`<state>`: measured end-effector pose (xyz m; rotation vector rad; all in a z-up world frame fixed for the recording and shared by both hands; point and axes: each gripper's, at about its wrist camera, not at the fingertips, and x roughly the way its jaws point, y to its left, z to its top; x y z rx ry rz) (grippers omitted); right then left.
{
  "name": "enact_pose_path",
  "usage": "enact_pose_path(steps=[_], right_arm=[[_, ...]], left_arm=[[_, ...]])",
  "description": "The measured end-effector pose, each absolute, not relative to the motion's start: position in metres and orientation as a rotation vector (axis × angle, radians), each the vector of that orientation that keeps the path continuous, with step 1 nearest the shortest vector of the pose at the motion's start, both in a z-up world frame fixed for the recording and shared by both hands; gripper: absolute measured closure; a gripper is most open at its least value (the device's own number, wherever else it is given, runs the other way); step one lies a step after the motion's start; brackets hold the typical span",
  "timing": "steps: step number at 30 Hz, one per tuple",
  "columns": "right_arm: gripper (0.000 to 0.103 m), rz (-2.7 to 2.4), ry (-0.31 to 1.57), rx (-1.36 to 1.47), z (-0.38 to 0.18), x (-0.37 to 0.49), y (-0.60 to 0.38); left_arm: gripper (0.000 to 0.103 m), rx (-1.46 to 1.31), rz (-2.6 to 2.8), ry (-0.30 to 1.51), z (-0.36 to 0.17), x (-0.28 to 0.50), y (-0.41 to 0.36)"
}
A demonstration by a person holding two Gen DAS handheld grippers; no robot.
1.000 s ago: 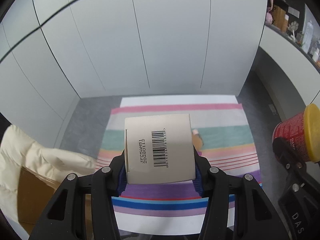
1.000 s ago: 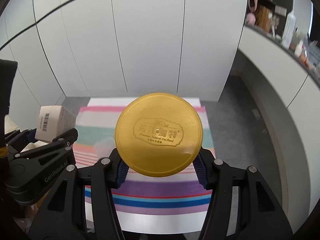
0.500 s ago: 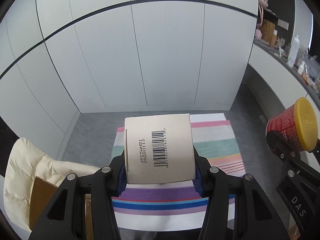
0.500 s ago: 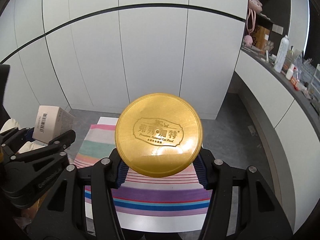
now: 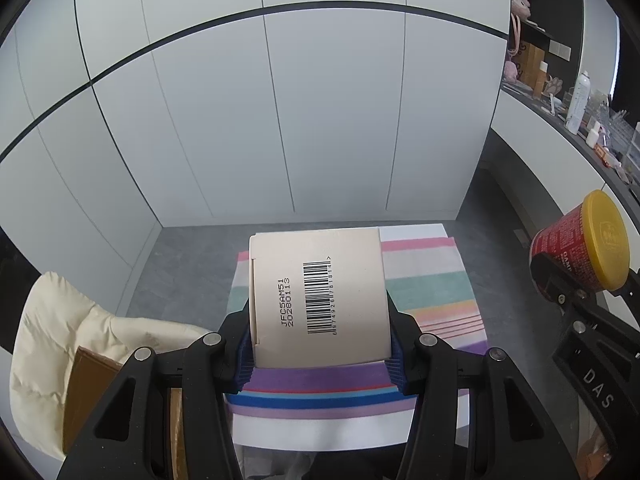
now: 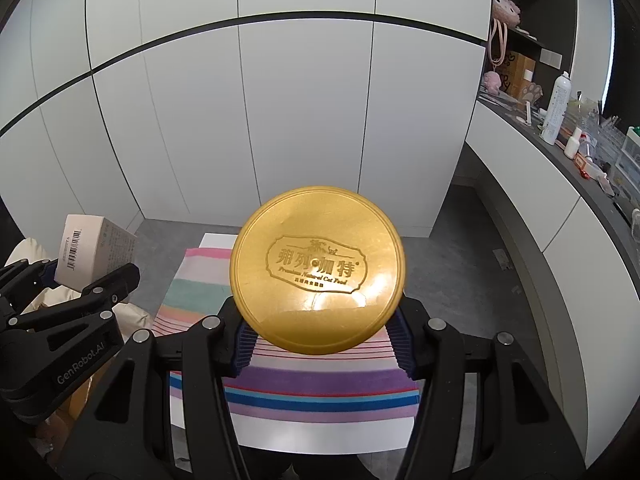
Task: Organize objects
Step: 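Lift the red can with the right tool while the left tool carries the white box toward the cardboard box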
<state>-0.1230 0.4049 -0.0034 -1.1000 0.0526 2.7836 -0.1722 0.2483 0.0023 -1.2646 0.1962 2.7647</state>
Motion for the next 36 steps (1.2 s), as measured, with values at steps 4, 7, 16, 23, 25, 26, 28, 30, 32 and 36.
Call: enact_pose_path(steps=[4, 7, 16, 23, 25, 26, 28, 30, 32, 36], right_arm=[[0.045, 2.781, 0.051, -1.091, -0.004, -0.112, 0.405], [0.045, 2.777, 0.070, -1.106, -0.006, -0.105, 0.408], [0.045, 2.763, 0.094, -1.146, -0.019, -0.066, 0.410], [0.045, 2.756, 0.170, -1.174, -0.036, -0.023, 0.415], [0.045, 2.747, 0.172, -1.184, -0.041, -0.014, 0.415], [0.045, 2.741, 0.166, -1.188, -0.043, -0.010, 0.414], [0.045, 2.733, 0.144, -1.191, -0.048, 0.000, 0.411], [0.045, 2.725, 0.127, -1.198, -0.053, 0.009, 0.406], [0.045, 2.728, 0.120, -1.207, -0.056, 0.019, 0.402], [0.045, 2.723, 0.129, -1.236, -0.064, 0.039, 0.399]], left_arm=[[0.050, -1.275, 2.751, 0.194, -0.001, -0.164, 0.246], [0.050, -1.292, 2.723, 0.193, -0.006, -0.156, 0.243], [0.050, -1.326, 2.705, 0.155, -0.024, -0.124, 0.221], [0.050, -1.328, 2.736, 0.142, -0.037, -0.087, 0.185], [0.050, -1.308, 2.757, 0.169, -0.037, -0.074, 0.178], [0.050, -1.299, 2.765, 0.183, -0.036, -0.068, 0.175], [0.050, -1.283, 2.767, 0.188, -0.034, -0.057, 0.170], [0.050, -1.268, 2.766, 0.192, -0.031, -0.047, 0.165], [0.050, -1.235, 2.781, 0.237, -0.028, -0.036, 0.162], [0.050, -1.188, 2.826, 0.300, -0.026, -0.021, 0.155]])
